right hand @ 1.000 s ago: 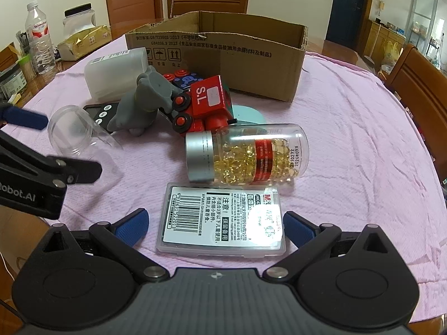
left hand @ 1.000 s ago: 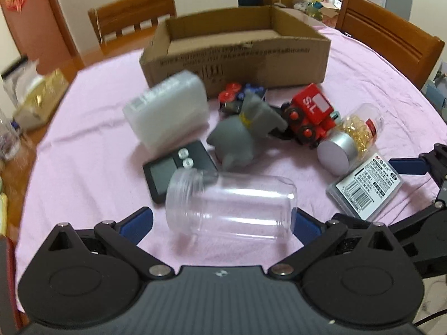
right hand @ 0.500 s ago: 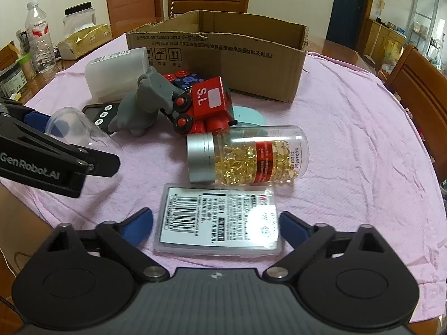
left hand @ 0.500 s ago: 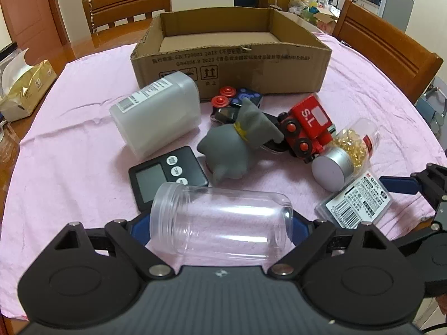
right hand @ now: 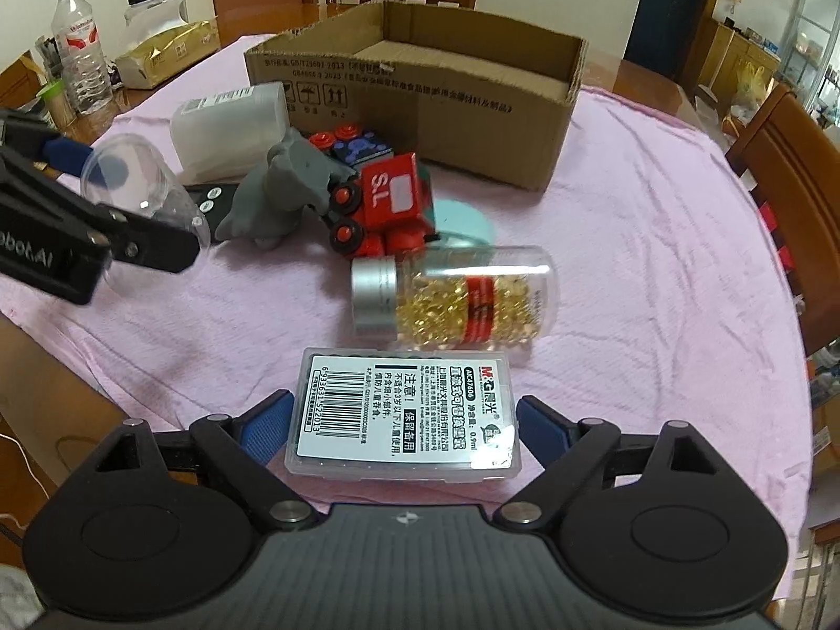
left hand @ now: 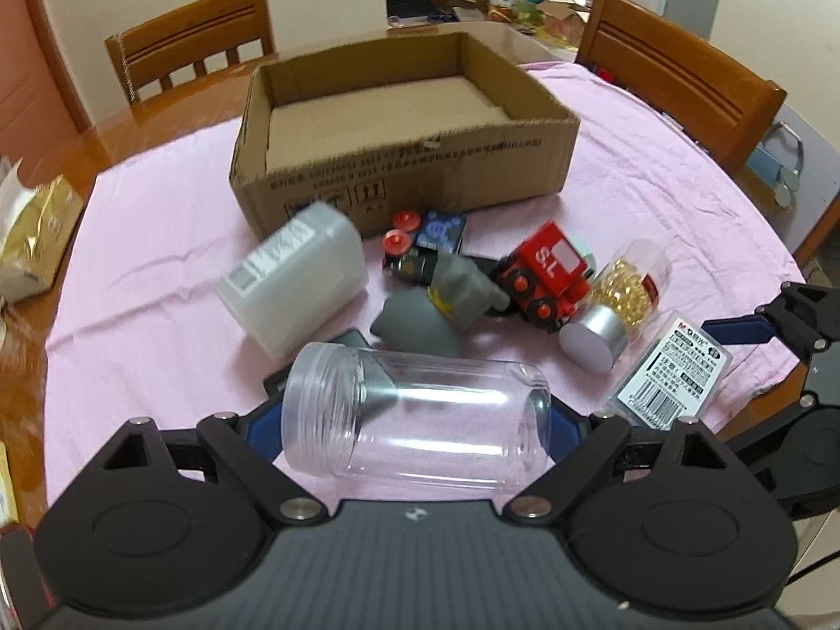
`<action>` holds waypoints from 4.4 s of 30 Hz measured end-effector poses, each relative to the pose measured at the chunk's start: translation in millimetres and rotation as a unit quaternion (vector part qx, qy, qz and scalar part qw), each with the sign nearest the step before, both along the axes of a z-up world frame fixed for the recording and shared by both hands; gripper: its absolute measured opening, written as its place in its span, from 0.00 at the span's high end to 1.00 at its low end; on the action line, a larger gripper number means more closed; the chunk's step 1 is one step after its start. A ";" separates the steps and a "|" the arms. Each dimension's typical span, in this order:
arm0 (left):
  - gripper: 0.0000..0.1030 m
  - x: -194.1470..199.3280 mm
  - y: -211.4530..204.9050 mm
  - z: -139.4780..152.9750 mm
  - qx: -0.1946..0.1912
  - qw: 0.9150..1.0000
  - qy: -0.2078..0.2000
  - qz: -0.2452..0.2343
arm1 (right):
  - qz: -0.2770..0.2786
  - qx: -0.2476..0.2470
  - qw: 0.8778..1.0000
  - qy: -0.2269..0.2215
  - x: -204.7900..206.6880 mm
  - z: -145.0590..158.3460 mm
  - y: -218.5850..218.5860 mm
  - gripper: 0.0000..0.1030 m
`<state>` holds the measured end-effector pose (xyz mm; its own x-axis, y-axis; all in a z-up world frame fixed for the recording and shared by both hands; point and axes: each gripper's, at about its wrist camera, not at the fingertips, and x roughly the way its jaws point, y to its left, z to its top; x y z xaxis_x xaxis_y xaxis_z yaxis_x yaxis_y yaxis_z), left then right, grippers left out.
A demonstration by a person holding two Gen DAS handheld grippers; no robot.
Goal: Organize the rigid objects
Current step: 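Carry the jar into the cardboard box and release while the right tool drops the card case in, then grasp the black digital timer with the left tool while the right tool approaches the capsule bottle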
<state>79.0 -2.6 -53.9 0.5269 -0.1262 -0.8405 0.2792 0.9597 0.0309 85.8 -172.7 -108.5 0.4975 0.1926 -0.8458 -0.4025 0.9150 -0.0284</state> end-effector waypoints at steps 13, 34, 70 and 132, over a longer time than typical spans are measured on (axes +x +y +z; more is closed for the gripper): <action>0.12 41.9 0.5 57.7 -0.007 0.999 -0.024 -0.045 | 0.001 -0.004 0.999 -0.043 20.7 65.5 -21.3 0.09; 0.04 255.7 -2.1 52.9 0.019 0.997 -0.074 -0.025 | -0.053 0.013 0.994 -0.098 140.8 111.9 -3.2 0.09; 0.02 161.6 112.3 62.7 -0.018 0.994 -0.088 0.066 | -0.049 0.020 0.992 -0.111 226.3 113.7 46.2 0.00; 0.00 47.5 71.0 -62.4 -0.011 0.984 0.023 0.178 | -0.007 0.022 1.000 0.016 37.6 0.0 -18.6 0.00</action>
